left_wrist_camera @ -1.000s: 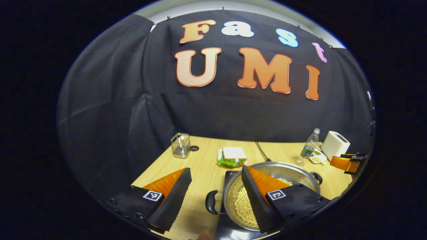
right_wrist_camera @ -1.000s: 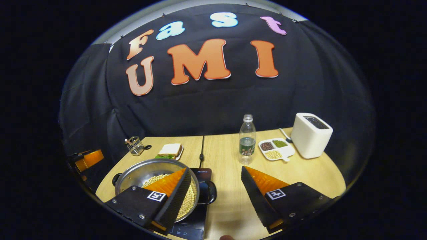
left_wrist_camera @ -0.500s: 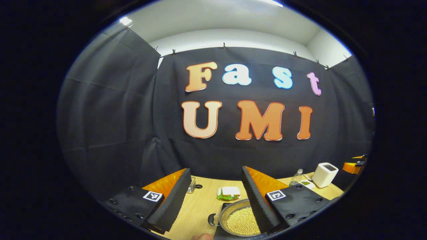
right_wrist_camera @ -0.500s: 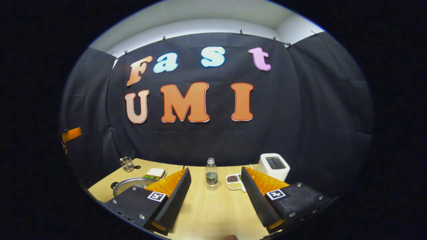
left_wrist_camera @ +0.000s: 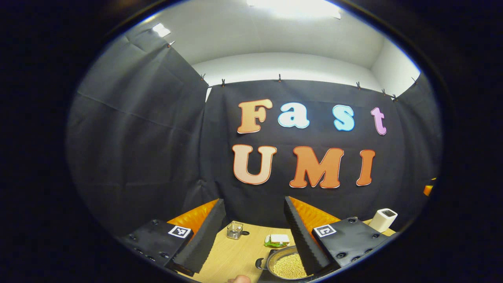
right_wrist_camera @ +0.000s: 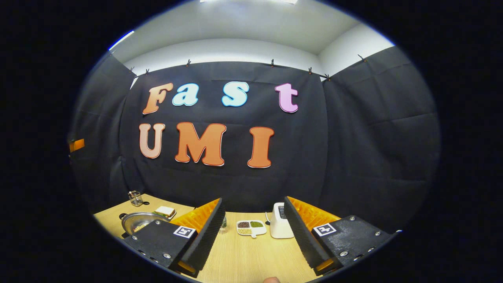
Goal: First push the handle of the pot to place it horizontally, then grasp the pot with both hands and set it on the induction cooktop.
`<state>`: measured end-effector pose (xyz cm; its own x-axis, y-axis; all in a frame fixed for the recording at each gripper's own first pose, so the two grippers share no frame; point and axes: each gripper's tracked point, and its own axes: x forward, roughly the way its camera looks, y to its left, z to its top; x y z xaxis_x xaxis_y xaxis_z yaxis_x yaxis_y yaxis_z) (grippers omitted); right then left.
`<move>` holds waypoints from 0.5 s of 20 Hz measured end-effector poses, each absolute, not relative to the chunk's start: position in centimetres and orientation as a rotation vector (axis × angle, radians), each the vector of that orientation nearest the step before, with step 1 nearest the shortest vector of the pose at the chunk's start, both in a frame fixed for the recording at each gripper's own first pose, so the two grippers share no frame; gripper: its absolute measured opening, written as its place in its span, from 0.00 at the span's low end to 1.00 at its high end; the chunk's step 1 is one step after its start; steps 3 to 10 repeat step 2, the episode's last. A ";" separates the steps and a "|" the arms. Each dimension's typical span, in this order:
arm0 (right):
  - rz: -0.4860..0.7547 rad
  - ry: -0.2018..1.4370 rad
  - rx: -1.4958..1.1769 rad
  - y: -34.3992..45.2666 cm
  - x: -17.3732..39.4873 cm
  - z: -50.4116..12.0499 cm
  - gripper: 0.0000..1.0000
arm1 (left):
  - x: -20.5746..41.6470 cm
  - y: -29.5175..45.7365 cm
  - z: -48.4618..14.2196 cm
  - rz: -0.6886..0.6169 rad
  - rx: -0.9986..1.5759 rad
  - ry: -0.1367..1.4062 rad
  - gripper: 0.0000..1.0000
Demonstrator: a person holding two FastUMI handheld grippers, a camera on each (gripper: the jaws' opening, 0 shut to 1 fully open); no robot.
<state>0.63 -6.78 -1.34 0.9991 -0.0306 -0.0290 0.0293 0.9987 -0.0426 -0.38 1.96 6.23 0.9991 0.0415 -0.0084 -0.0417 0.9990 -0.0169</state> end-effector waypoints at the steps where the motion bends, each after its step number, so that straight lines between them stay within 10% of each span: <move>1: -0.033 0.032 -0.036 -7.0 0.5 -1.5 0.99 | -0.7 1.4 6.6 0.032 -0.022 0.002 0.99; 10: -0.036 0.033 -0.034 -7.3 0.5 -1.7 0.99 | -0.8 0.8 6.8 0.021 -0.026 0.000 0.99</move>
